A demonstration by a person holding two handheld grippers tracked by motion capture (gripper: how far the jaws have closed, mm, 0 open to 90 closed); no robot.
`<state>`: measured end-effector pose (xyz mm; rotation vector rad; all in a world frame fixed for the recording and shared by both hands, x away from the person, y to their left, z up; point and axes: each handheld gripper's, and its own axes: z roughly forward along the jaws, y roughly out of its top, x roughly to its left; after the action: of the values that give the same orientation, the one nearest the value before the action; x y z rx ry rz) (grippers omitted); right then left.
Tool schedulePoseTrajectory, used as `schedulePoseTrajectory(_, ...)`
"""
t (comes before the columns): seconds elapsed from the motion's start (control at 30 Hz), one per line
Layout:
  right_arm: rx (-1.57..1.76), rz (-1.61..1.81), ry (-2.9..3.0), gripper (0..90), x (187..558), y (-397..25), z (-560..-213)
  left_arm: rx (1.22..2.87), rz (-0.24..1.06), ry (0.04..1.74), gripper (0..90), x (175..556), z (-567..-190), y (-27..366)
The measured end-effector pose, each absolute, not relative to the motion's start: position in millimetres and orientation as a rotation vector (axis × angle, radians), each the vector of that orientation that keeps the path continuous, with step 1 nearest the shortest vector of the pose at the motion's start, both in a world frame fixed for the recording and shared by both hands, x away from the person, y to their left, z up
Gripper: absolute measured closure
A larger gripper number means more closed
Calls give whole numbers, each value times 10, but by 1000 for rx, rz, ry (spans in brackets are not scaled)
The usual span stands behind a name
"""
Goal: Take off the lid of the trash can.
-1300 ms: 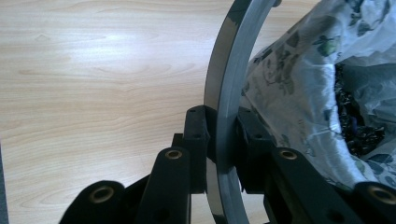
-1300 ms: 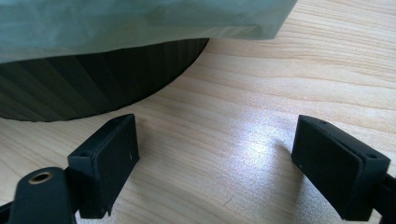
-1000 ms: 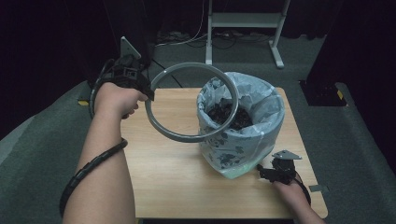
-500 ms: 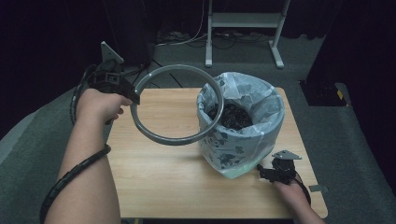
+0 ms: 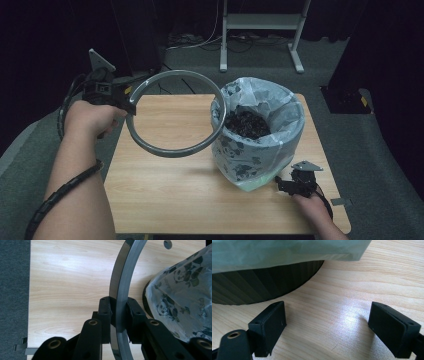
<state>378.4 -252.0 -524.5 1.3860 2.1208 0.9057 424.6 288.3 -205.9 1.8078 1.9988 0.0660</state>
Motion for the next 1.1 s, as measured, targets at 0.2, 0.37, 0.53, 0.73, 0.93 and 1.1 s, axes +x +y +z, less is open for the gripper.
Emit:
schedulePoseTrajectory(0.2, 1382, 906, 2121, 141, 3785, -2520, -5246, 1779, 81, 2019, 759, 4209, -2094, 2990)
schedulePoseTrajectory(0.37, 1382, 906, 2121, 141, 3785, -2521, -5246, 1777, 95, 2020, 759, 4187, -2125, 3051)
schedulePoseTrajectory(0.53, 1381, 906, 2122, 141, 3785, -2521, -5246, 1752, 97, 2029, 758, 4173, -2174, 3111)
schedulePoseTrajectory(0.73, 1379, 906, 2121, 141, 3786, -2522, -5247, 1747, 96, 2039, 758, 4163, -2239, 3168)
schedulePoseTrajectory(0.93, 1379, 905, 2122, 141, 3786, -2522, -5247, 1740, 98, 2049, 758, 4175, -2336, 3197)
schedulePoseTrajectory(1.1, 1374, 905, 2125, 141, 3788, -2524, -5247, 1729, 94, 2057, 758, 4191, -2425, 3209)
